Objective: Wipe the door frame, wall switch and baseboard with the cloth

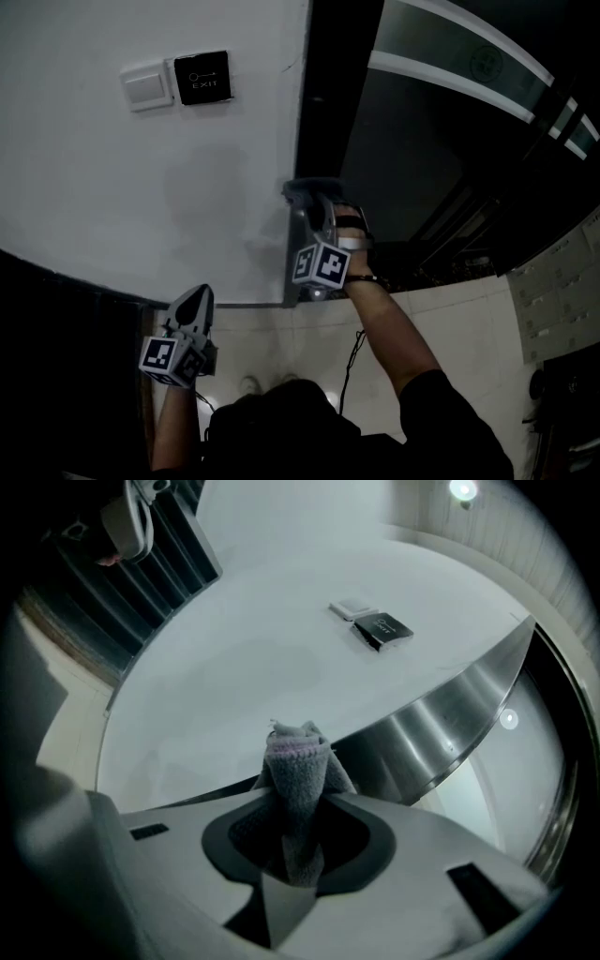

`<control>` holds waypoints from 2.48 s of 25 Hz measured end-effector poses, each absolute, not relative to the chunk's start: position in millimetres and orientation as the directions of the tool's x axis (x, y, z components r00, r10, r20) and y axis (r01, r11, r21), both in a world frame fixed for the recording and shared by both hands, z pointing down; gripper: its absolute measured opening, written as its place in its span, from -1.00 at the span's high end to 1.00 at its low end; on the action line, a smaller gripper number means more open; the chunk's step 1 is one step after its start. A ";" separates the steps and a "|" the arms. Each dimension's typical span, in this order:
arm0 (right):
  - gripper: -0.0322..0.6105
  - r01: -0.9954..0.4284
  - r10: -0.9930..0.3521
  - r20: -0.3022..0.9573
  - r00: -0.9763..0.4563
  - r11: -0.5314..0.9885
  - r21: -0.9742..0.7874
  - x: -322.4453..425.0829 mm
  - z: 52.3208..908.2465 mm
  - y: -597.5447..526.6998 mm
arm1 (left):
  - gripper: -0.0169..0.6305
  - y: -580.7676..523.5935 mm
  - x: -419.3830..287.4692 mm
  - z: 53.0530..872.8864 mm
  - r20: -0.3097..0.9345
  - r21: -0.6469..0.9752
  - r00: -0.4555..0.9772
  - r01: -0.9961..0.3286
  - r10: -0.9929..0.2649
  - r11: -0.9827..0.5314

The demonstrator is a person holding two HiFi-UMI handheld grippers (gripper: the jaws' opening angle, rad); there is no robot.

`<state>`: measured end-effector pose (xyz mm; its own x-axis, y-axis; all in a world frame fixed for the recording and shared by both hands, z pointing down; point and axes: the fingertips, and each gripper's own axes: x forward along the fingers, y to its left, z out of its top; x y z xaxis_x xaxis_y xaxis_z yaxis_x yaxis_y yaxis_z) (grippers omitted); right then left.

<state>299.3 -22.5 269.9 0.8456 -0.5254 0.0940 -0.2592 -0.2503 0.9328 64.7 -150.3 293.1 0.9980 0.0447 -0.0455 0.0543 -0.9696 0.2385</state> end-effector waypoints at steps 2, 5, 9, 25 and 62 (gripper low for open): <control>0.62 -0.269 -0.524 0.105 0.846 -0.247 0.931 298.9 278.6 -23.4 | 0.95 -152.6 61.7 297.1 -0.026 0.246 0.999 0.045 0.039 -0.968; 0.62 -0.287 -0.518 0.125 0.846 -0.246 0.926 299.0 291.5 -22.7 | 0.95 -159.0 59.6 304.5 -0.021 0.246 0.999 0.039 0.035 -0.969; 0.62 -0.311 -0.506 0.164 0.847 -0.221 0.924 298.8 311.0 -21.0 | 0.95 -161.8 58.1 312.3 0.000 0.255 0.999 0.034 0.035 -0.966; 0.62 -0.444 -0.472 0.326 0.819 -0.163 0.881 289.1 398.7 -24.0 | 0.95 -165.4 29.9 357.5 0.099 0.273 0.995 -0.023 0.004 -0.962; 0.62 0.173 -0.444 -0.356 0.822 -0.401 0.900 255.1 -29.7 -4.3 | 0.95 -184.9 66.2 284.7 -0.109 0.277 0.985 0.156 0.131 -0.948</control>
